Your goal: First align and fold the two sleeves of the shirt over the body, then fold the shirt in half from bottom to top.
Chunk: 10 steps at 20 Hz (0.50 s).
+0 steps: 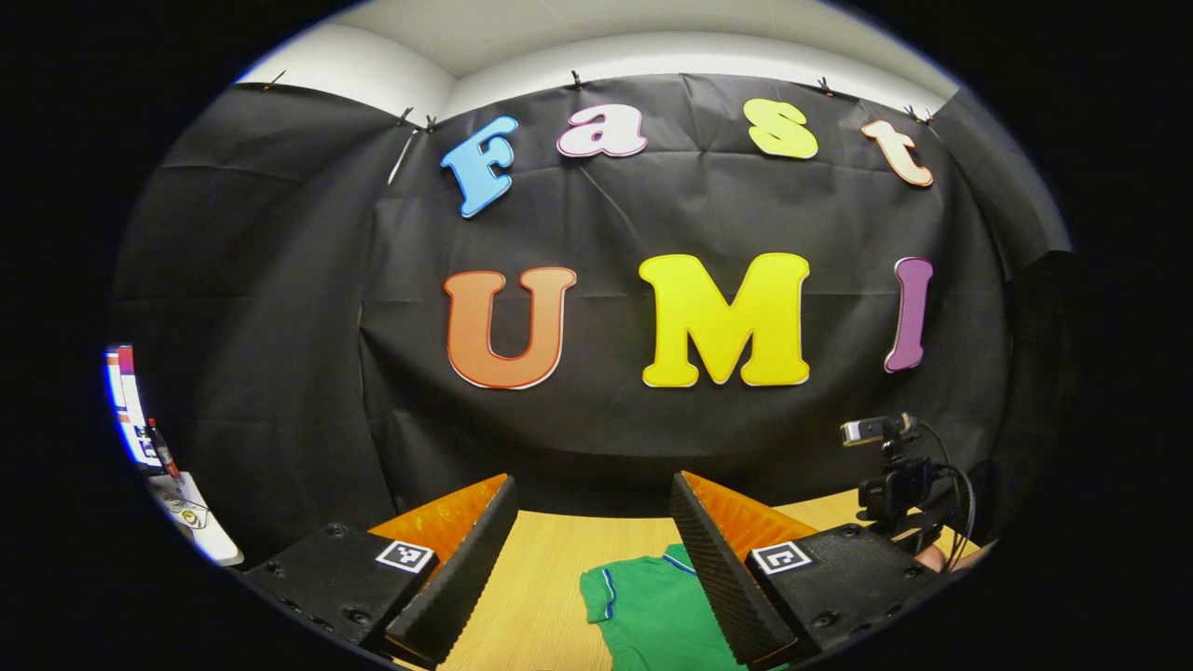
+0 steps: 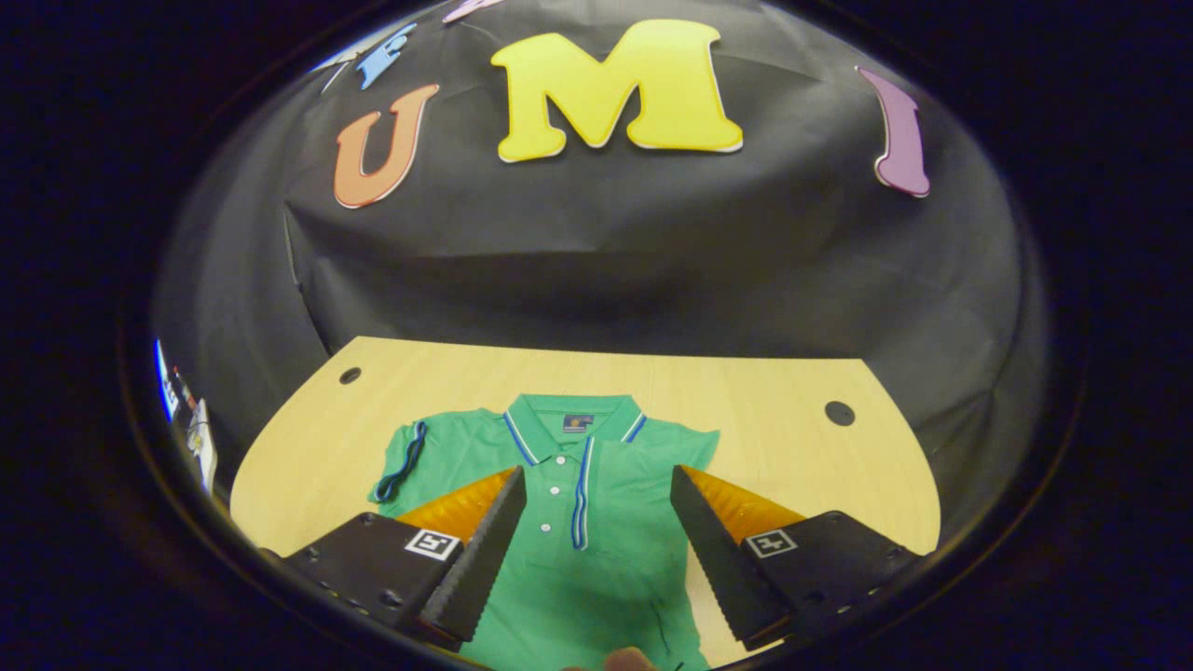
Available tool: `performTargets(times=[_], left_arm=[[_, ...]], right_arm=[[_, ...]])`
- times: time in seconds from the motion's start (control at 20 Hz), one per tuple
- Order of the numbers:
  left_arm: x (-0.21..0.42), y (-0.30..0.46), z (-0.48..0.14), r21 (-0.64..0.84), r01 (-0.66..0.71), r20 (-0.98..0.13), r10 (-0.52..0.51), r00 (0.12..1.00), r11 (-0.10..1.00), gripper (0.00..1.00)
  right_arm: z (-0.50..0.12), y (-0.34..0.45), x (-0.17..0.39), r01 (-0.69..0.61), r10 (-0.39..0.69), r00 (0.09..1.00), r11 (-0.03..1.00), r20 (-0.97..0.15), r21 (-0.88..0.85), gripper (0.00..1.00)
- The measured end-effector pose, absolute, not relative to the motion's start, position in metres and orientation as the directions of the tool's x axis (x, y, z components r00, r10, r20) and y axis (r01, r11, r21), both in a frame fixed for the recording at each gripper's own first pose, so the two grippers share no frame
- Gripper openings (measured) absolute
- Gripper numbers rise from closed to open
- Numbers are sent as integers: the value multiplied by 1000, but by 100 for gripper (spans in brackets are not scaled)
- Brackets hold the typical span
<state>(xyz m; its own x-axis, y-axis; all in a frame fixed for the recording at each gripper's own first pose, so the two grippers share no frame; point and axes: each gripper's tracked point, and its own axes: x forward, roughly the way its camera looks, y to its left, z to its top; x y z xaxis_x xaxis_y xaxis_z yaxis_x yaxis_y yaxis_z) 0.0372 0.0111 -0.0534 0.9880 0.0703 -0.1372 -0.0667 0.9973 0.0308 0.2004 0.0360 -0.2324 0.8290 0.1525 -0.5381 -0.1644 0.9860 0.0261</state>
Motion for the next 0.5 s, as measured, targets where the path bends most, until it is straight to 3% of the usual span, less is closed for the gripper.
performTargets(times=[0.5], left_arm=[[86, -3, -169, 12, 3, -308, 1, 951, 1000, 100]], right_arm=[[-138, -49, 98, -58, 19, 922, 994, -386, -90, 97]])
